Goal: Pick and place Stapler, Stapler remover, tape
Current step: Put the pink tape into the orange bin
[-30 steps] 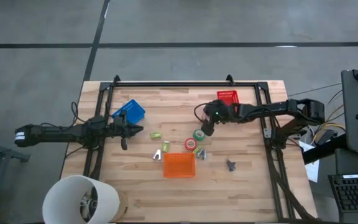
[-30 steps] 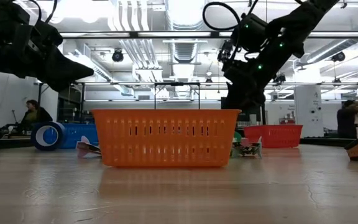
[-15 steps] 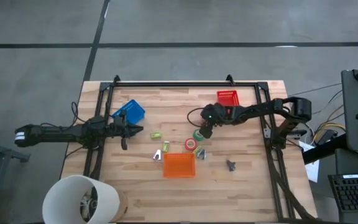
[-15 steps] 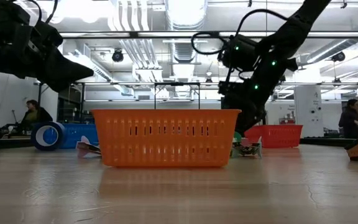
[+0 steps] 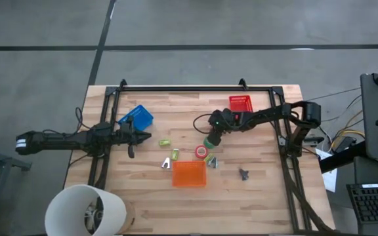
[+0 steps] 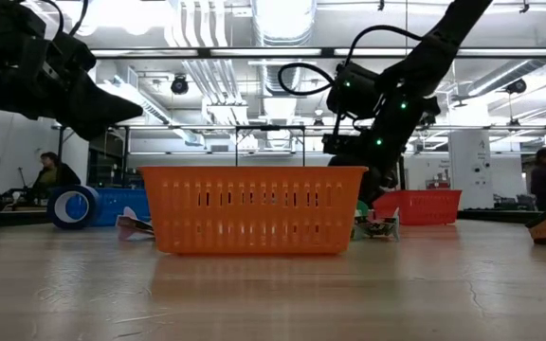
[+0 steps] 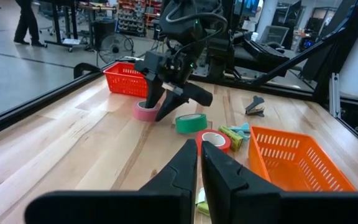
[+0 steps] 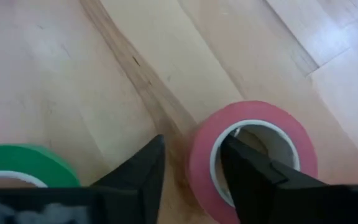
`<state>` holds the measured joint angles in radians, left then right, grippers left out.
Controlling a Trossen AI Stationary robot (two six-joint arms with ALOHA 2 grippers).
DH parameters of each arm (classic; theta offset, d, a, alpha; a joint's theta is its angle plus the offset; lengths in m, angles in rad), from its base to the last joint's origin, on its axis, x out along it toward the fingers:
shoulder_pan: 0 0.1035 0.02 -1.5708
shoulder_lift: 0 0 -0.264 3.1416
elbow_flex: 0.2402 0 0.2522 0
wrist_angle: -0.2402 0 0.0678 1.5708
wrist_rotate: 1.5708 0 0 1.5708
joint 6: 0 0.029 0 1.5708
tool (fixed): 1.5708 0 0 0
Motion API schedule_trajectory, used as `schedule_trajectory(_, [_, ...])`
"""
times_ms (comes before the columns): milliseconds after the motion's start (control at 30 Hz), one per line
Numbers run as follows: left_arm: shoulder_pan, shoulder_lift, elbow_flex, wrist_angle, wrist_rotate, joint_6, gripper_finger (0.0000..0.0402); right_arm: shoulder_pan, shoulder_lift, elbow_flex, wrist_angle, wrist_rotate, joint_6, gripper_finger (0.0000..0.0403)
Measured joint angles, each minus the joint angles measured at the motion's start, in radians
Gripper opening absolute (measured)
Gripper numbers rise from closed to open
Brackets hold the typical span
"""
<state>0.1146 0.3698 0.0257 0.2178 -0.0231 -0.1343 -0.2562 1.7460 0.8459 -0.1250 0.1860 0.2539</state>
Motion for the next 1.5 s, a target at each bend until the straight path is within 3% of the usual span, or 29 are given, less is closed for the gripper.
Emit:
schedule_trajectory(200, [0.000,0.000,0.000,-0.001,0.000,0.000,0.0024,0.003,-0.004,0.007,-0.002,-0.003,-0.023,0.0054])
schedule_trajectory(300, [0.000,0.000,0.000,-0.003,0.000,0.000,0.0026,0.009,-0.004,0.021,-0.002,-0.004,-0.030,0.0032])
schedule_trajectory(567, [0.000,0.000,0.000,-0.003,0.000,0.000,0.0024,0.094,-0.022,0.105,-0.015,-0.003,-0.048,0.0044])
schedule_trajectory(833, [0.000,0.000,0.000,-0.010,0.000,0.000,0.0023,0.291,-0.036,0.206,-0.027,-0.008,-0.116,0.0042])
schedule_trajectory(1133, [0.001,0.000,0.000,-0.010,0.000,0.000,0.0024,0.480,-0.037,0.270,-0.059,-0.163,-0.227,0.0046])
schedule_trajectory(1500, [0.001,0.000,0.000,-0.010,0.000,0.000,0.0023,0.532,-0.031,0.226,0.016,-0.160,-0.190,0.0047])
